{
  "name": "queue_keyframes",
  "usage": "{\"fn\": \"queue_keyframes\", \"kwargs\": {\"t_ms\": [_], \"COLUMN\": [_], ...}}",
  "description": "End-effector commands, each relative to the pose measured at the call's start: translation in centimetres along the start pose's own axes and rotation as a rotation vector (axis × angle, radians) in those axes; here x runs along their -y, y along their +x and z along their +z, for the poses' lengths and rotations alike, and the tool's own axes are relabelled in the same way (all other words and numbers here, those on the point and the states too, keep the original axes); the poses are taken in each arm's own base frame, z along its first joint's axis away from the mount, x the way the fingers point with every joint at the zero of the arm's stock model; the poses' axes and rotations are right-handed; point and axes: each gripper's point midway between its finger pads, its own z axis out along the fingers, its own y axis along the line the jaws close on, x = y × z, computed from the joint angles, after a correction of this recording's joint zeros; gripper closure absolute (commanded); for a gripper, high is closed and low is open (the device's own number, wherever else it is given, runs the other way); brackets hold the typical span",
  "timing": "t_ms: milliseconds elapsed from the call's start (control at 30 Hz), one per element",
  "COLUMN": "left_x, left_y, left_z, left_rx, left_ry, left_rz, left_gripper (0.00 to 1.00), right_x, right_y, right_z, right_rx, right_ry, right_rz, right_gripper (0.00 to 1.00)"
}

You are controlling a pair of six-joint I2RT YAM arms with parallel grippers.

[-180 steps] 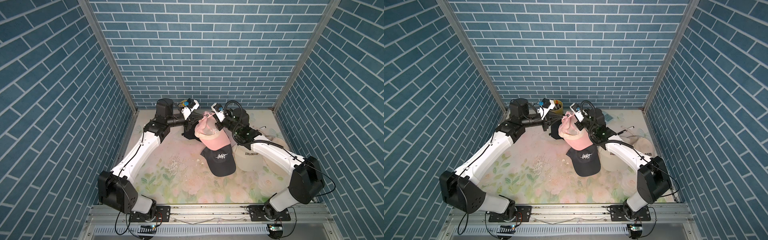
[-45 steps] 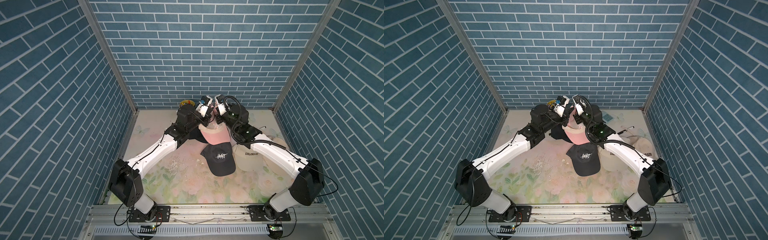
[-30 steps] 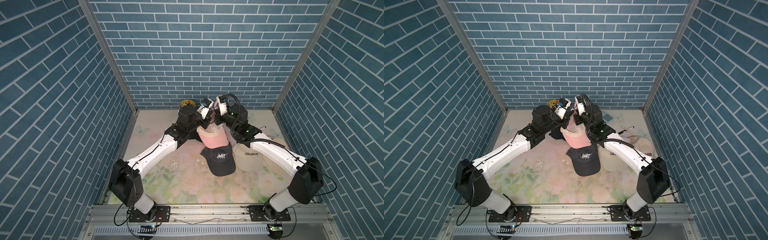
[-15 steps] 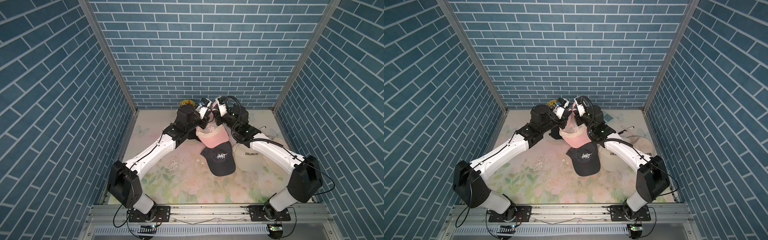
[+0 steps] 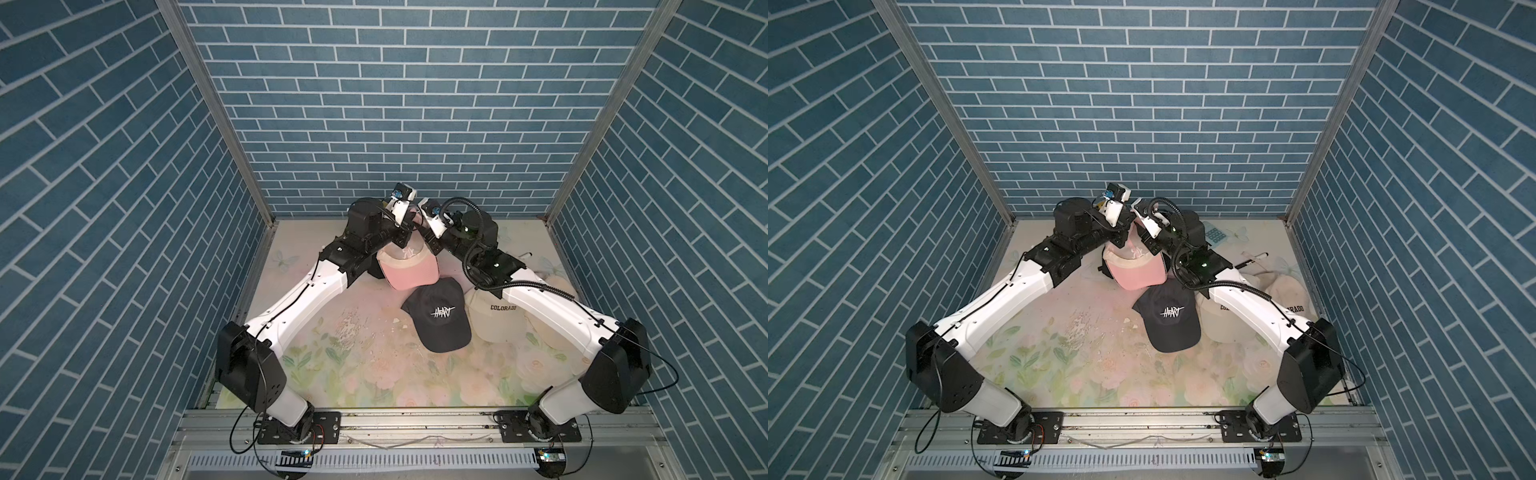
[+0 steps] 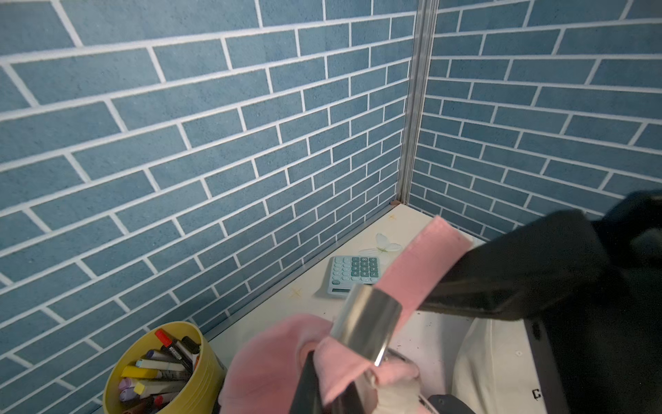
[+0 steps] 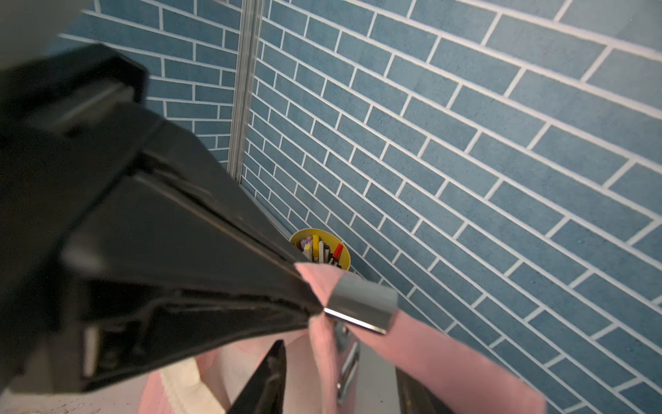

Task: Open the adjustable buckle of the baseball cap
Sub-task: Pull the adjustable strap on the baseball cap.

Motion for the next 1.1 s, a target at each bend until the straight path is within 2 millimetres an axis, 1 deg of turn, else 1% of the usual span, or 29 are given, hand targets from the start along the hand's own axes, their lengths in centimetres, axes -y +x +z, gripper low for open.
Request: {"fn": "queue_keyframes", "kwargs": {"t_ms": [0,100,200,333,400,533,667,733,800,867,900,967,1067], "left_x": [0.0,0.1,0.1,0.2,0.3,0.8,1.4,1.8,2.0,2.4,2.7,2.8,2.5], "left_y": [-1.4,-1.6,-1.5,-1.4,-1.7,-2.2,-2.5,-2.5,-2.4,-2.2,-2.1,-1.6,-0.8], "left_z": [0.0,-0.1,-0.1,-0.1,-0.2,-0.3,-0.4,-0.4,-0.4,-0.4,-0.4,-0.2,-0.2], "left_rx": [0.031,0.037,0.032,0.027,0.033,0.044,0.055,0.057,0.054,0.048,0.044,0.027,0.002], "left_ry": [0.013,0.018,0.016,0.023,0.028,0.056,0.098,0.118,0.132,0.156,0.169,0.175,0.161], "left_rz": [-0.015,-0.014,-0.012,-0.011,-0.013,-0.010,-0.009,-0.007,-0.006,-0.004,-0.001,-0.003,-0.001], "left_gripper": [1.00,1.00,1.00,1.00,1.00,1.00,1.00,1.00,1.00,1.00,1.00,1.00,1.00], "right_x": [1.0,1.4,1.8,2.0,1.8,1.5,1.3,1.3,1.4,1.7,1.9,2.6,3.8], "right_y": [-2.1,-1.5,-1.8,-1.6,-1.4,-1.5,-1.2,-1.5,-1.5,-1.7,-1.8,-2.6,-3.0], "right_z": [-0.8,-0.4,-0.4,0.0,0.2,0.5,1.0,1.1,1.2,1.2,1.2,0.9,0.7], "right_rx": [0.030,0.009,0.028,0.011,0.001,0.016,0.008,0.019,0.024,0.031,0.035,0.067,0.078], "right_ry": [0.041,0.071,0.098,0.109,0.099,0.086,0.075,0.073,0.077,0.093,0.105,0.142,0.198], "right_rz": [-0.081,-0.094,-0.095,-0.105,-0.112,-0.111,-0.114,-0.114,-0.110,-0.103,-0.093,-0.065,0.010], "right_gripper": [0.53,0.60,0.70,0.73,0.73,0.77,0.84,0.88,0.90,0.94,0.94,0.96,0.98]}}
